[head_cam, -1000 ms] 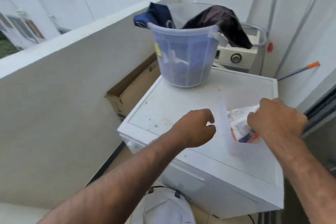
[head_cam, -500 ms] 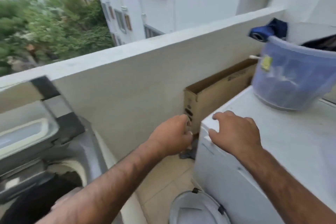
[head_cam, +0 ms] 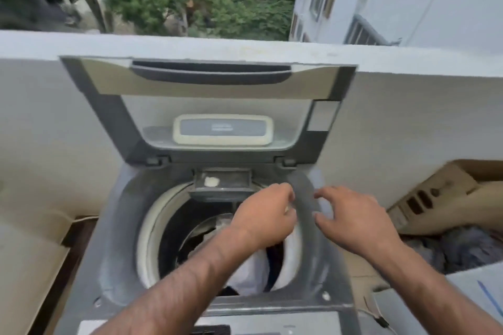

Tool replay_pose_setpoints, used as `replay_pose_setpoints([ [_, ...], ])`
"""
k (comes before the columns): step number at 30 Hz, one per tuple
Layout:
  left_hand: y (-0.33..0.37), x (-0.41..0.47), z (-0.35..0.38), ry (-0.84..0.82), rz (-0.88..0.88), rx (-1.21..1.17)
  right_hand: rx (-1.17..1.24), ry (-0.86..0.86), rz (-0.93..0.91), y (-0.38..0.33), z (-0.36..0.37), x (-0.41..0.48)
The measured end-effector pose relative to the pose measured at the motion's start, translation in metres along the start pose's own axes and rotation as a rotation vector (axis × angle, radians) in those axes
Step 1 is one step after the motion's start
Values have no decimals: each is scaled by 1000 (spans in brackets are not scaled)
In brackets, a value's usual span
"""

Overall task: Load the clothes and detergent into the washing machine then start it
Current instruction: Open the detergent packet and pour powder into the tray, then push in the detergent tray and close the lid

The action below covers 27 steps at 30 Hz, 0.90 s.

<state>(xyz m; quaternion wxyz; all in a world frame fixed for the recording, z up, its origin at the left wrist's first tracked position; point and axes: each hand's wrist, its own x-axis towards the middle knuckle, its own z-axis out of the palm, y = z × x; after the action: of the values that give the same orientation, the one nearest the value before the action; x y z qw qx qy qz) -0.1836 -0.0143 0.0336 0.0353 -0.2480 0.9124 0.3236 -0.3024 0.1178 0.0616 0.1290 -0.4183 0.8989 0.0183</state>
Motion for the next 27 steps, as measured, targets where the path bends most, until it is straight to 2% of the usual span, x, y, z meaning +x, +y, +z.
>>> replay_pose_setpoints([
  [6,-102,-7,-13,-23,-225,-97,73,-172,-116,-90,41,43],
  [9,-138,-5,-12,34,-403,-314,208,-197,2,-113,62,61],
  [12,-172,3,1,109,-608,-553,588,-187,278,-125,82,81],
  [16,-205,19,16,110,-794,-1156,1186,-232,551,-128,103,106],
  [19,-215,31,17,192,-819,-1591,1486,-272,661,-130,112,119],
  [21,-218,35,17,267,-794,-1766,1607,-259,701,-133,119,123],
  [27,-211,43,14,391,-740,-1830,1738,-139,667,-136,119,130],
])
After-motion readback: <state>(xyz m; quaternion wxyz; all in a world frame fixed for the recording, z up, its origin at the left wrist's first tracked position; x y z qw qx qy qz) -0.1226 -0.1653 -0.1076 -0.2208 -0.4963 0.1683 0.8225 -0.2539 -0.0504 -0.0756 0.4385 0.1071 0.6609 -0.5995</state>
